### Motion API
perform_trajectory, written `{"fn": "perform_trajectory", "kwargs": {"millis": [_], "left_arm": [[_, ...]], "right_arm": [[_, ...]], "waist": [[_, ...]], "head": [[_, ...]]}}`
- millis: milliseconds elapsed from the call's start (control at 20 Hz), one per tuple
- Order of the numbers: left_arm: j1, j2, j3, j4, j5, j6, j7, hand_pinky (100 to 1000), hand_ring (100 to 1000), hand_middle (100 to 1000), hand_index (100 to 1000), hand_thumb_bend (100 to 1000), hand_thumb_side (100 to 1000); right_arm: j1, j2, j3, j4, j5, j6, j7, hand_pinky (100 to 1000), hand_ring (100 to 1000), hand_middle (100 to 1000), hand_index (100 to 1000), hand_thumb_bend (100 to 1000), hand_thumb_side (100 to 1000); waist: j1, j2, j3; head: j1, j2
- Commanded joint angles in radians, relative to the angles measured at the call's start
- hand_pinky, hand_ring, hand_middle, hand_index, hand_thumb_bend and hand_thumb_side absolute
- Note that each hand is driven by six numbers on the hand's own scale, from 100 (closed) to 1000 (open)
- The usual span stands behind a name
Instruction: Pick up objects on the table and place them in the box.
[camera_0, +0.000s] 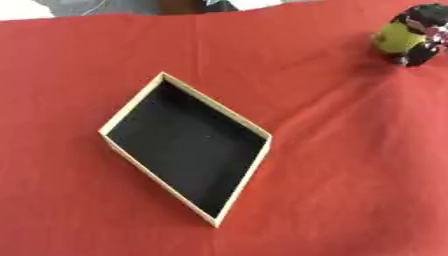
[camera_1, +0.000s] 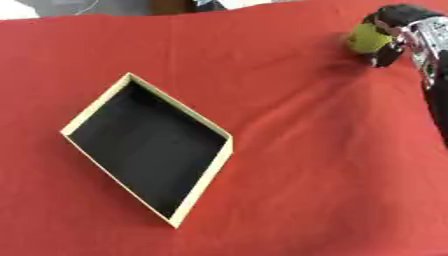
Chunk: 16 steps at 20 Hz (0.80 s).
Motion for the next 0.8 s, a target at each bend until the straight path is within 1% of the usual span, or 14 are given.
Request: {"fn": "perform_trajectory", "kwargs": {"millis": [50,200,350,700,800], "left_arm": [[0.0,0.026,0.011,0.0,-0.002,-0.008,0.004,597,634,651,716,146,687],[0.002,0.026,0.013,0.002,-0.002,-0.006,0.004,596,635,652,713,146,688],[0.004,0.028,0.015,0.004,-0.003,-0.005,0.007,596,635,652,712,148,688],[0.007,0.033,0.016,0.003,-0.008,-0.001,0.01,596,634,652,713,148,688],[0.008,0.034,0.017,0.003,-0.011,0.0,0.012,596,635,652,713,149,688]], "right_arm": [[-0.01,-0.028,-0.008,-0.025,-0.061,-0.008,0.037,810,738,546,696,104,100],[-0.007,-0.034,-0.01,-0.043,-0.105,-0.006,0.047,795,729,542,681,100,100],[-0.003,-0.046,-0.012,-0.07,-0.146,-0.003,0.054,786,726,547,686,100,100],[0.029,-0.09,-0.024,-0.172,-0.202,0.007,0.055,793,731,565,695,100,100],[0.045,-0.103,-0.026,-0.202,-0.218,0.005,0.061,799,736,586,710,100,100]], "waist": [[0.0,-0.018,0.0],[-0.002,-0.02,-0.002],[-0.004,-0.022,-0.005],[-0.01,-0.03,-0.016],[-0.011,-0.03,-0.018]], "head": [[0.003,-0.007],[0.005,-0.007],[0.009,-0.006],[0.018,-0.005],[0.02,-0.005]]}}
